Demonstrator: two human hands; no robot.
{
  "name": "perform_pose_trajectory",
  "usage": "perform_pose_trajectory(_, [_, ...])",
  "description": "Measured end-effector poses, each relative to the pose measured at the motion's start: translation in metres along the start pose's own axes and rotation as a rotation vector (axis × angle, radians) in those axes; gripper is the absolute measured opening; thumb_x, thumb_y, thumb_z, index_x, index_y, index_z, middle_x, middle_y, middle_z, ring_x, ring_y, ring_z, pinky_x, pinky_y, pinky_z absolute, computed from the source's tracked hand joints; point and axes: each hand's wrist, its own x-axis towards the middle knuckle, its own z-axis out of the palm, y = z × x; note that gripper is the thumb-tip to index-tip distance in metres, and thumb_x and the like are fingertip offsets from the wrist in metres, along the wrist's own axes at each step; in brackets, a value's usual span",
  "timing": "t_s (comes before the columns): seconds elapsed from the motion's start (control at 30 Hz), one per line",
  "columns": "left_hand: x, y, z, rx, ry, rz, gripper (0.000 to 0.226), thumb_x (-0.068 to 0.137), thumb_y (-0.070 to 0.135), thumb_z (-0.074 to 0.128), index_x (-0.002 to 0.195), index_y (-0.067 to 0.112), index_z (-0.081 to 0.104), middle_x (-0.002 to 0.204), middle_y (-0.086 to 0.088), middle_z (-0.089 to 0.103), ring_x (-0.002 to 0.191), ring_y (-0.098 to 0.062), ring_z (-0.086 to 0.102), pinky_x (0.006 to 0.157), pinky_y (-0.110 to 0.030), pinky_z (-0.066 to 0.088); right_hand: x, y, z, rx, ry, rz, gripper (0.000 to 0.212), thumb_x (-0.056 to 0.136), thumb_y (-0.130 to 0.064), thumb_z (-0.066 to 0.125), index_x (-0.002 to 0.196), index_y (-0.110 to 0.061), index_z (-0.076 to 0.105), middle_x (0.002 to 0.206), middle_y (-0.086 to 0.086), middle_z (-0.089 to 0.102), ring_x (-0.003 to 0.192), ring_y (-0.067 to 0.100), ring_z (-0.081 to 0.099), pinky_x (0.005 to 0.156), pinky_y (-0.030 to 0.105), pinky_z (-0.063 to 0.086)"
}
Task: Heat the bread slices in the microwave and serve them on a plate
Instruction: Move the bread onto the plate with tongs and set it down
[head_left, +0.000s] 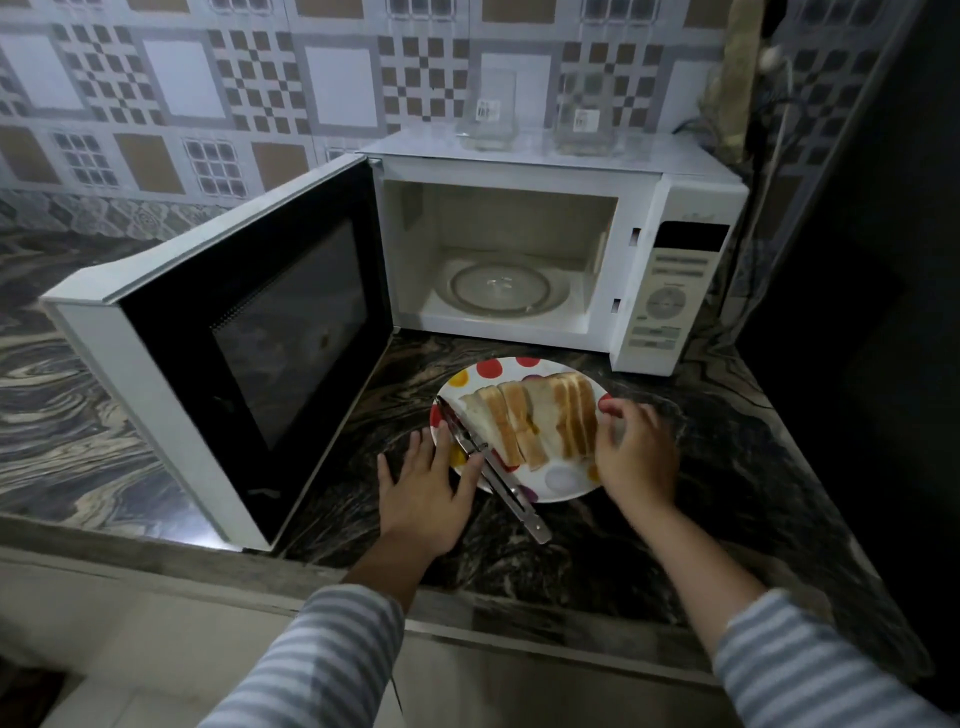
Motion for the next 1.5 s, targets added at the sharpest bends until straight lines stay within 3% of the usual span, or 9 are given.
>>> perform_pose_trajectory(0.13, [0.008,0.004,0.001,0.006,-0.003,-0.026,0.082,0.087,0.07,0.004,0.153,0.023,-0.005,0.162,0.0,-0.002,0.147,-0.011,-0.011,0.115,-0.049,-0.015,0.04,0.028,0.001,-0.167,-0.338,0.106,0.044,0.1,-0.031,0.038,0.144,-0.031,0.035,0.151,0.002,0.036,0.14,0.026,0.029,0.115,0.048,0.021])
perform_pose_trajectory(0.3, [0.029,0.001,0.001,-0.002,-0.022,-0.045,0.085,0.085,0.071,0.004,0.153,0.021,-0.003,0.161,0.004,-0.003,0.146,-0.008,-0.012,0.116,-0.05,-0.015,0.06,0.039,0.017,-0.318,-0.584,0.129,0.054,0.101,-0.033,0.028,0.15,-0.044,0.009,0.162,-0.004,0.005,0.148,0.023,-0.004,0.114,0.059,-0.007])
perform_pose_trajectory(0.47, [0.046,-0.001,-0.002,0.011,-0.05,-0.023,0.083,0.084,0.072,0.002,0.153,0.025,-0.003,0.161,0.007,-0.006,0.145,-0.006,-0.014,0.114,-0.052,-0.017,0.055,0.047,0.026,-0.478,-0.59,0.066,0.051,0.102,-0.038,0.021,0.151,-0.04,0.01,0.161,-0.012,-0.002,0.147,0.018,-0.013,0.112,0.062,-0.011])
perform_pose_trajectory(0.87, [0.052,-0.005,0.001,-0.05,-0.034,0.011,0.068,0.093,0.065,0.014,0.152,0.035,0.0,0.161,0.007,0.002,0.147,-0.009,-0.011,0.114,-0.05,-0.016,0.043,0.049,0.026,-0.365,-0.586,0.111,0.053,0.101,-0.027,0.019,0.152,-0.034,0.009,0.161,-0.01,0.002,0.147,0.016,-0.013,0.115,0.054,-0.015])
perform_pose_trajectory(1.03, [0.046,-0.005,-0.005,-0.399,0.0,-0.005,0.057,0.097,0.054,0.029,0.15,0.035,0.02,0.16,0.002,0.016,0.148,-0.015,0.006,0.117,-0.038,-0.004,0.023,0.039,0.023,-0.016,-0.495,0.292,0.046,0.104,-0.031,0.028,0.15,-0.032,0.024,0.157,-0.008,0.017,0.148,0.022,-0.001,0.119,0.044,-0.008])
perform_pose_trajectory(1.13, [0.023,-0.005,-0.009,-0.828,0.081,0.006,0.046,0.096,0.043,0.046,0.141,0.034,0.043,0.146,-0.003,0.037,0.137,-0.02,0.033,0.111,-0.028,0.022,0.002,0.032,0.016,0.434,-0.384,0.377,0.045,0.101,-0.023,0.04,0.146,-0.029,0.035,0.145,-0.007,0.038,0.135,0.021,0.035,0.114,0.033,0.024])
perform_pose_trajectory(1.2, [-0.002,-0.01,-0.012,-0.98,0.083,0.02,0.047,0.088,0.052,0.053,0.133,0.039,0.051,0.138,-0.005,0.047,0.128,-0.024,0.046,0.11,-0.042,0.036,-0.016,0.024,0.003,0.593,-0.373,0.409,0.044,0.102,-0.015,0.04,0.145,-0.025,0.038,0.139,-0.003,0.043,0.117,0.013,0.045,0.1,0.025,0.036])
perform_pose_trajectory(1.33, [-0.071,-0.021,-0.01,-1.108,0.042,-0.056,0.044,0.081,0.057,0.057,0.125,0.048,0.054,0.13,-0.018,0.053,0.113,-0.05,0.054,0.089,-0.065,0.048,-0.062,0.017,-0.022,0.677,-0.405,0.399,0.045,0.102,-0.01,0.038,0.144,-0.025,0.041,0.142,0.006,0.046,0.121,0.02,0.05,0.106,0.036,0.04])
perform_pose_trajectory(1.5, [-0.166,-0.03,-0.008,-1.163,0.188,-0.131,0.031,0.092,0.038,0.059,0.122,0.045,0.057,0.124,0.004,0.063,0.111,-0.015,0.063,0.093,-0.038,0.052,-0.139,0.011,-0.058,0.698,-0.498,0.372,0.049,0.101,-0.005,0.033,0.144,-0.028,0.04,0.126,0.004,0.054,0.111,0.02,0.054,0.102,0.041,0.045])
